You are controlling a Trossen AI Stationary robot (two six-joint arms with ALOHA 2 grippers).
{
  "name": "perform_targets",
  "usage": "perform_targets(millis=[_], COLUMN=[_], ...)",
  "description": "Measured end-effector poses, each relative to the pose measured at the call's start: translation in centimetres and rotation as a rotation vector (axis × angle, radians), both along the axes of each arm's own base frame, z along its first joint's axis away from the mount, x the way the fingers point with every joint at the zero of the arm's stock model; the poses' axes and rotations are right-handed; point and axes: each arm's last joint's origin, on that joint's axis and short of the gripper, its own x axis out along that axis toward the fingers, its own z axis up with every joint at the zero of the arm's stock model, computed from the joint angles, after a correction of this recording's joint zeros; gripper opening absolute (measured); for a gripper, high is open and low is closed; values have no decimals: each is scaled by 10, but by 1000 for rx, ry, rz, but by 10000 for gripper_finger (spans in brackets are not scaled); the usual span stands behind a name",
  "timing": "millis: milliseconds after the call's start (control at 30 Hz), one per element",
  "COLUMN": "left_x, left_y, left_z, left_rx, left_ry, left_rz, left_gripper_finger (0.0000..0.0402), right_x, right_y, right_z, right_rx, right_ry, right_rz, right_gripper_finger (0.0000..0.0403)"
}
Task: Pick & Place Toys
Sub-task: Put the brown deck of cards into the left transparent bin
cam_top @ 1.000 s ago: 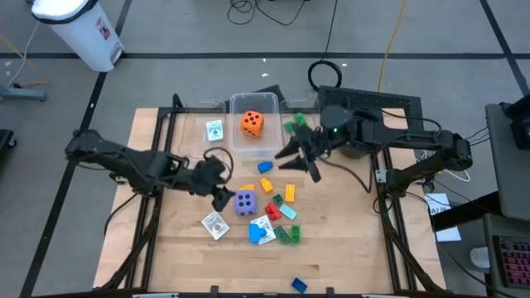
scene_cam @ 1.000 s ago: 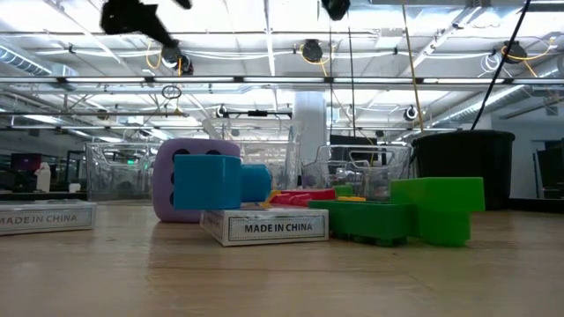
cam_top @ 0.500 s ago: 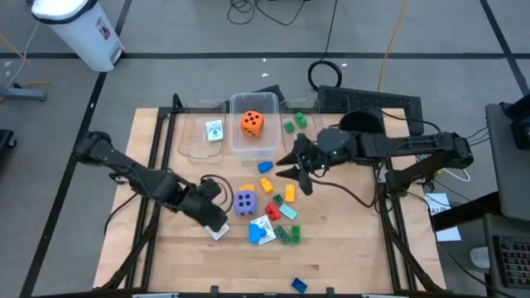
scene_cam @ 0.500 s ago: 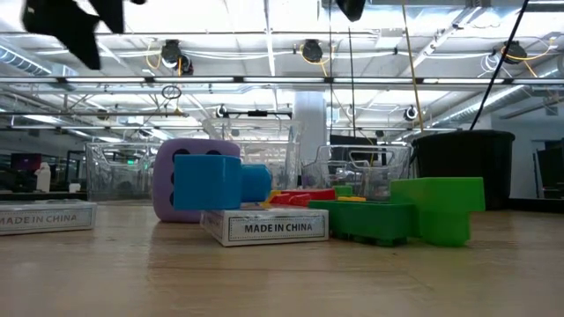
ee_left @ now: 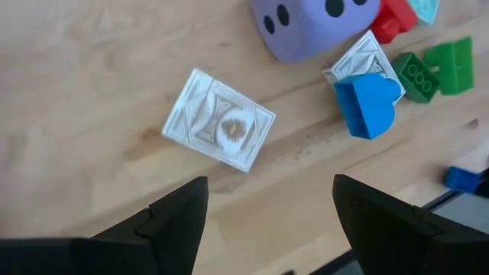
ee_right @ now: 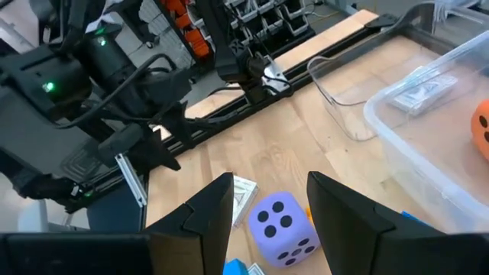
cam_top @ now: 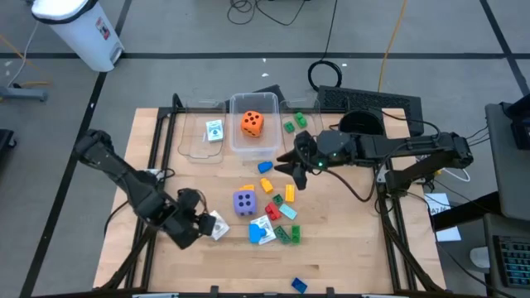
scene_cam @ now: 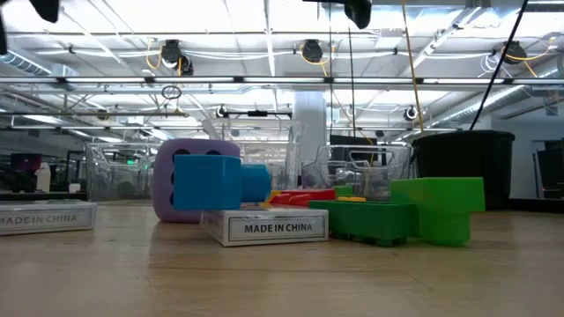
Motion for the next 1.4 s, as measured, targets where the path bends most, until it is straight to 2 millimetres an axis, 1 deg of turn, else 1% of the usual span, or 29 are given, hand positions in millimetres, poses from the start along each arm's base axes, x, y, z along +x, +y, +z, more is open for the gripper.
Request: perform_targets(millis=[133,233,400,533,600,733,933,1033,1233,1400], left_x=[-9,-10,0,14,21,34,50,55,63,67], left_y=[-10,-14,-23,-27,-27,-29,-26,-19,-7,-7], left_z=[0,-2,-20,-35,-42,-55,-69,-70,-71,-71], left_rx=[-33,-57,-63,-85,-75,-35,44,62,75,55], left_ry=[-29,-45,-1,49,47,43,71,93,116,100], left_rz=[121,228,376,430,440,399,241,192,136,83], left_gripper_finger=[280,280,280,280,280,280,280,280,280,280], right_x=[0,0,0,-1,-1,-3,-6,-6,-6,-6], right_y=[0,0,0,0,0,0,1,2,2,2], right_z=[0,1,1,-2,-4,-9,-14,-13,-13,-13], right_rx=[-30,-71,-107,-127,-148,-196,-202,-189,-193,-194], right_ry=[0,-6,-6,29,45,99,151,144,144,144], right_rz=[10,23,38,50,60,85,128,173,174,174], right_gripper_finger=[160,160,160,160,160,160,160,160,160,160])
